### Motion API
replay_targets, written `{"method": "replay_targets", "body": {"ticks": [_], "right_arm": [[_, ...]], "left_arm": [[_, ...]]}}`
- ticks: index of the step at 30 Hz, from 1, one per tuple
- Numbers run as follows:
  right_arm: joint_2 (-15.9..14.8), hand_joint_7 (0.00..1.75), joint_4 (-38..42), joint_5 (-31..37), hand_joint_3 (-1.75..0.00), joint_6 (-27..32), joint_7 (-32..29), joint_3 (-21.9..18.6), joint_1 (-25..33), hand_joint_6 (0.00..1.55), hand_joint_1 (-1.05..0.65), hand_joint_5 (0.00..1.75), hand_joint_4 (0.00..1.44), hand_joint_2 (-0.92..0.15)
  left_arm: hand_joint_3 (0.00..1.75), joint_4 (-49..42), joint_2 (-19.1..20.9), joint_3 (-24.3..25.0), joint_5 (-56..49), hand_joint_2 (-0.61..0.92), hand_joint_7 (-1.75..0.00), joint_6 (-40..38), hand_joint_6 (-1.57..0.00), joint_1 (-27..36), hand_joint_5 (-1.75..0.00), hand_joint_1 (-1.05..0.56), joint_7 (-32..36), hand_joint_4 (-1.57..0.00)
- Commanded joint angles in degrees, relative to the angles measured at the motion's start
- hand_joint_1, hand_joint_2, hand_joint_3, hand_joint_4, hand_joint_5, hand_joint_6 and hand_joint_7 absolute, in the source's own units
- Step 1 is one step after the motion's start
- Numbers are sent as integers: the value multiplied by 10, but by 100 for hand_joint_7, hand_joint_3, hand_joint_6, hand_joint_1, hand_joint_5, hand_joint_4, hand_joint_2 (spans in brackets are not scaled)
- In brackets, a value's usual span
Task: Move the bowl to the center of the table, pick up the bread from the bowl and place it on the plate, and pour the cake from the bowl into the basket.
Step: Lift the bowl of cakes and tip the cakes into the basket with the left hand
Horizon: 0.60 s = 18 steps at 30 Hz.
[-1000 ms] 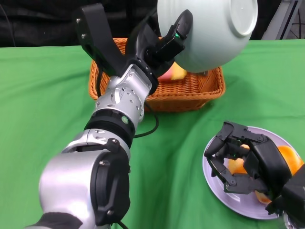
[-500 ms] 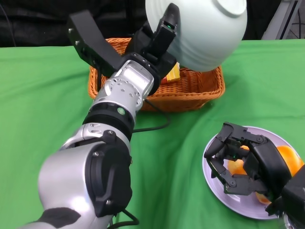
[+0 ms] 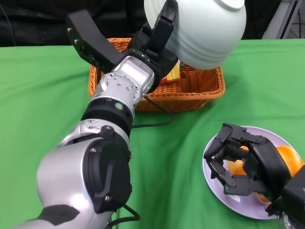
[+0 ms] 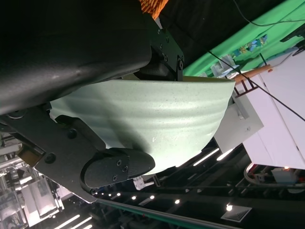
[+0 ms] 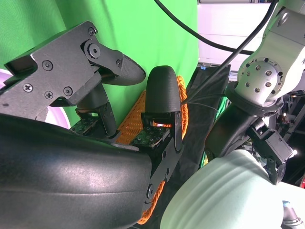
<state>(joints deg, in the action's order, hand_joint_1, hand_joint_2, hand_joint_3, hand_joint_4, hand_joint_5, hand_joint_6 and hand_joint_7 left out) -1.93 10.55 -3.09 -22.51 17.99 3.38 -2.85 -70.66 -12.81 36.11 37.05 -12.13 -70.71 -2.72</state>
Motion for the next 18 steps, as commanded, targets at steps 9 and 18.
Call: {"method": "replay_targets", "body": {"ticks": [9,18], "right_arm": [[-6,134,7,-5,-98,-8,-1,-3,-6,70,-15,163,81,-50],[-8,135,5,-5,-98,-11,2,-2,-3,70,-15,164,80,-51]], "left_arm": [[96,26,8,-52,-40,72,-175,33,-62,-8,-175,-17,-46,-82],[121,74,30,-192,-178,53,-163,148,-71,39,-175,-15,-177,-82]]}}
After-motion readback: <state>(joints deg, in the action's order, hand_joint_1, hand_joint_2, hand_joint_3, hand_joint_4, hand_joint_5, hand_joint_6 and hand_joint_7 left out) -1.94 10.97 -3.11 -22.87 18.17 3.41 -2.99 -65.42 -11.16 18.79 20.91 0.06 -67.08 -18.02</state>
